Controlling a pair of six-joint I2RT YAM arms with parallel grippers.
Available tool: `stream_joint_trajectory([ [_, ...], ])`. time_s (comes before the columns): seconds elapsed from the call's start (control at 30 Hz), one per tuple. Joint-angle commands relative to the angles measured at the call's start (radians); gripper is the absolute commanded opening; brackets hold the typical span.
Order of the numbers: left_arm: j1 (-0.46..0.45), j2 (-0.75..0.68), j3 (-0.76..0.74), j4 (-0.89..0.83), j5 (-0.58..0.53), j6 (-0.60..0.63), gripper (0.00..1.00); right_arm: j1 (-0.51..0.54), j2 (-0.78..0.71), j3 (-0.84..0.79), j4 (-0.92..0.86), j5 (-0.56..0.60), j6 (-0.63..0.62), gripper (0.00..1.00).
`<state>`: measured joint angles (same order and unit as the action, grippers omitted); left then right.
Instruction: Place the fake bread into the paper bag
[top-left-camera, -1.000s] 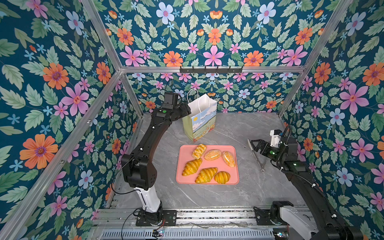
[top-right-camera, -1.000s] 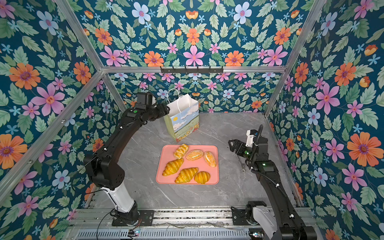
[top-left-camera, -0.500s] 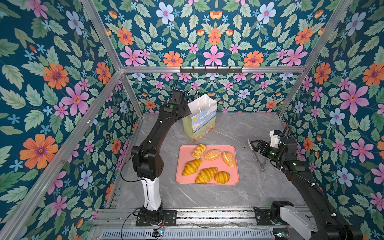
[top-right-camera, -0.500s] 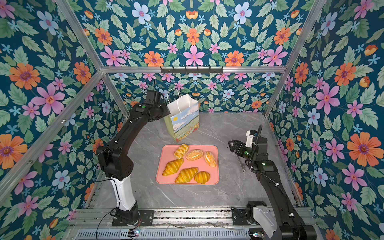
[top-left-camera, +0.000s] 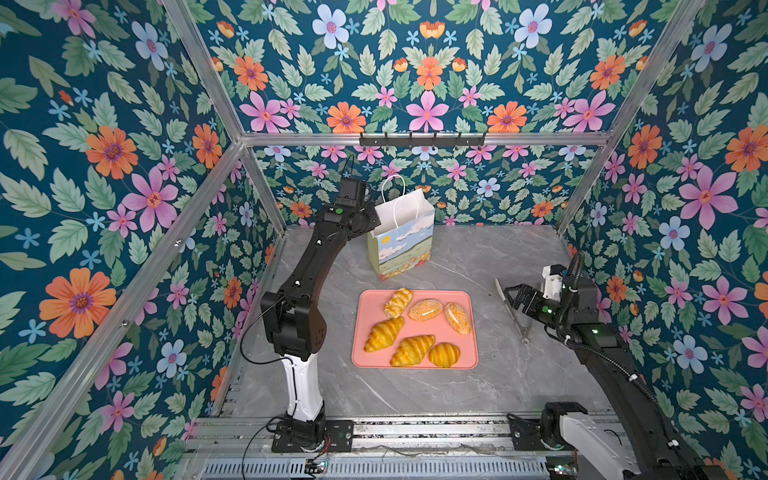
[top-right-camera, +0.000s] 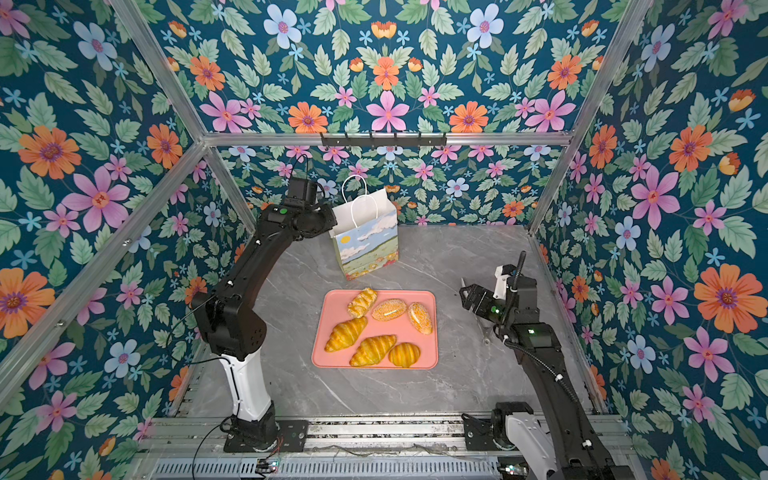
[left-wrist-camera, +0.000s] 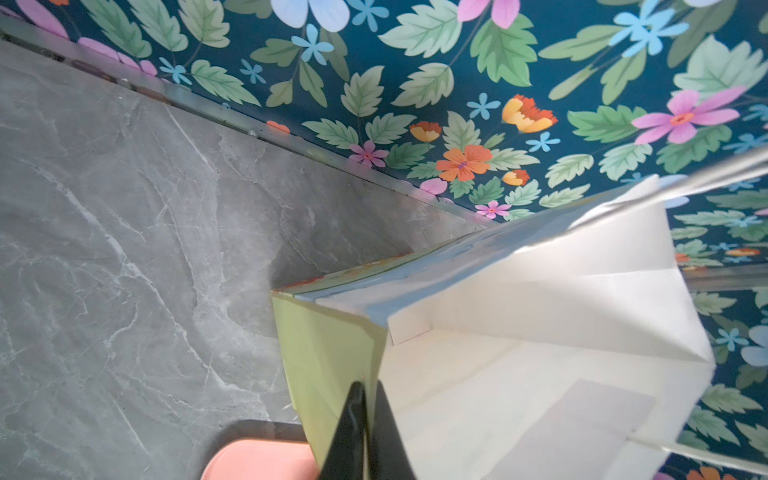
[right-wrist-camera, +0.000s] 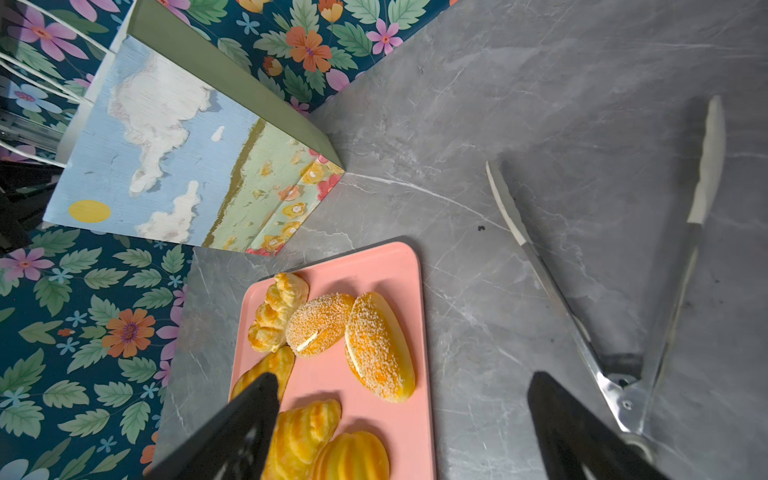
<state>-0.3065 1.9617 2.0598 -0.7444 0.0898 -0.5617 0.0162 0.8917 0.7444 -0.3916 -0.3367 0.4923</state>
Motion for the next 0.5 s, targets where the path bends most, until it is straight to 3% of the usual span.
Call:
stream_joint_trajectory([
  [0.0,0.019,-0.009,0.003,-0.012,0.079,0.068,0.05,0.001,-0.018,0.01,-0.123,0.032,-0.012,0.94],
  [0.27,0.081,-0.018,-0.015,0.013,0.306,0.141,0.01,0.001,0.047,0.026,-0.345,0.246,-0.011,0.92],
  [0.47,0.103,0.016,-0.002,0.025,0.384,0.183,0.0,0.002,0.089,0.015,-0.325,0.26,0.029,0.9],
])
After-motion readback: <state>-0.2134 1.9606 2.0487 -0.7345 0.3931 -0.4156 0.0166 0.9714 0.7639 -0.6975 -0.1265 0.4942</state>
